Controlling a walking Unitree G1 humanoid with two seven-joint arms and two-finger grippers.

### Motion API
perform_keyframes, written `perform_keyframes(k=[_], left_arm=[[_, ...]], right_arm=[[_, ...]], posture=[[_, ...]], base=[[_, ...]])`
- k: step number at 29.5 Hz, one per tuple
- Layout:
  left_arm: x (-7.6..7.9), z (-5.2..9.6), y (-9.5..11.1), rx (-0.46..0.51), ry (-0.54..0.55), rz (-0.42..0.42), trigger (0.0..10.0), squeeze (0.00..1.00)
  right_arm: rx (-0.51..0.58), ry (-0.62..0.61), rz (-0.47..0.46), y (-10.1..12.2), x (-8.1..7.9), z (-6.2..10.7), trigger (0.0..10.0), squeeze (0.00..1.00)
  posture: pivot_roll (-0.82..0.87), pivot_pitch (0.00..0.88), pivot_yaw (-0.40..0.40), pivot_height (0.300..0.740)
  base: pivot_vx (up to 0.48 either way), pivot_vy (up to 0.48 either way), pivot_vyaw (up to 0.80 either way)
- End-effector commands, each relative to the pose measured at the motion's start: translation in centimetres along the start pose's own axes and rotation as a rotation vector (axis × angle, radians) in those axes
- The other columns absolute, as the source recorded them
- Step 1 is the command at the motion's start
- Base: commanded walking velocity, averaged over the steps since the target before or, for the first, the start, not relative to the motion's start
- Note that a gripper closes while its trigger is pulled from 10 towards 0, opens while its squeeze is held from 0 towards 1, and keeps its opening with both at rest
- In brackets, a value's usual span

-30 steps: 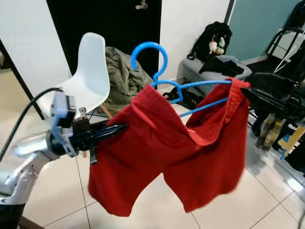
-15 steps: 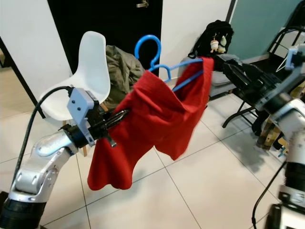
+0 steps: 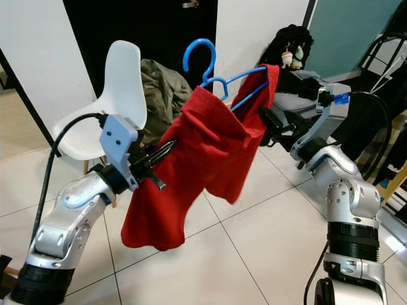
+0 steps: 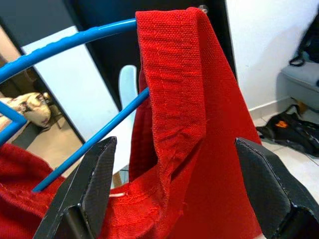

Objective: Hang hanger

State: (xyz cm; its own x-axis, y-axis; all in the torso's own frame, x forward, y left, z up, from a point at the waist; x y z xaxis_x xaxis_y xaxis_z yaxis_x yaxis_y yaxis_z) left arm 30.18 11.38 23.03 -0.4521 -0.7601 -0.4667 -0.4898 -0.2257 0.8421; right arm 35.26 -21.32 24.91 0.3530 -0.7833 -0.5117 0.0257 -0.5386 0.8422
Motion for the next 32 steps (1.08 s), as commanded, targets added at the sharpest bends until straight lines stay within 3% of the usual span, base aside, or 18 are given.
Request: perform_keyframes(k=[1,2,3,4,23,28,32], left_arm=[[0.3,-0.6,1.4,0.076,0.001,-0.017,10.0,0.00],[0.5,-0.7,1.5,0.079,-0.001,-0.014,10.0,0.00],[0.5,-0.7,1.5,0.079,-0.001,-0.014,10.0,0.00],[0.5,-0.7,1.5,0.079,0.000,-0.013,10.0,0.00],[0.4,-0.8,2.2,0.098,0.004,-0.017,10.0,0.00],[0.4,-0.8,2.3,0.099,0.003,-0.016,10.0,0.00],[0.7,-0.8,1.9,0.084,-0.013,-0.011,10.0,0.00]], right_arm=[[0.022,-0.008,0.015,0.4,-0.4,-0.3,7.7,0.00],[0.031,-0.028,0.027,0.6,-0.3,-0.4,1.4,0.00],[0.031,-0.028,0.027,0.6,-0.3,-0.4,1.4,0.00],[0.035,-0.043,0.029,0.6,-0.2,-0.5,0.0,0.00],[0.022,-0.134,0.060,0.6,1.1,-0.3,0.0,0.00],[0.027,-0.135,0.063,0.8,1.1,-0.3,0.0,0.00],[0.054,-0.082,0.055,1.3,0.2,-0.7,0.0,0.00]], posture=[[-0.05,0.075,-0.052,0.740],[-0.05,0.076,-0.050,0.740],[-0.05,0.076,-0.050,0.740],[-0.05,0.077,-0.051,0.740],[-0.05,0.078,-0.056,0.740],[-0.05,0.079,-0.055,0.740],[-0.05,0.079,-0.052,0.740]], base=[[0.000,0.000,0.00],[0.000,0.000,0.00],[0.000,0.000,0.00],[0.000,0.000,0.00],[0.000,0.000,0.00],[0.000,0.000,0.00],[0.000,0.000,0.00]])
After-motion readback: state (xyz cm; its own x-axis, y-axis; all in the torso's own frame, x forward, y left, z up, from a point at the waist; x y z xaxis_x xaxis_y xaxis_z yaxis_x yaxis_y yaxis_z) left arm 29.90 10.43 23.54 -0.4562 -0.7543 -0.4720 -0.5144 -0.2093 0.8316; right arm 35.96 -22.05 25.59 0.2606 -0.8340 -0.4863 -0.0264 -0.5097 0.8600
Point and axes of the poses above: a point about 5 cm out from each wrist's last joint towards the gripper, its own z axis pointing back from the gripper into the wrist, its own y axis along the axis of the wrist's last joint, x = y × z, the point moved 1 cm from there along -z, pointing out of the wrist towards the gripper, and after that the axes turned 13 degrees about -z, right-handed, at the moved point
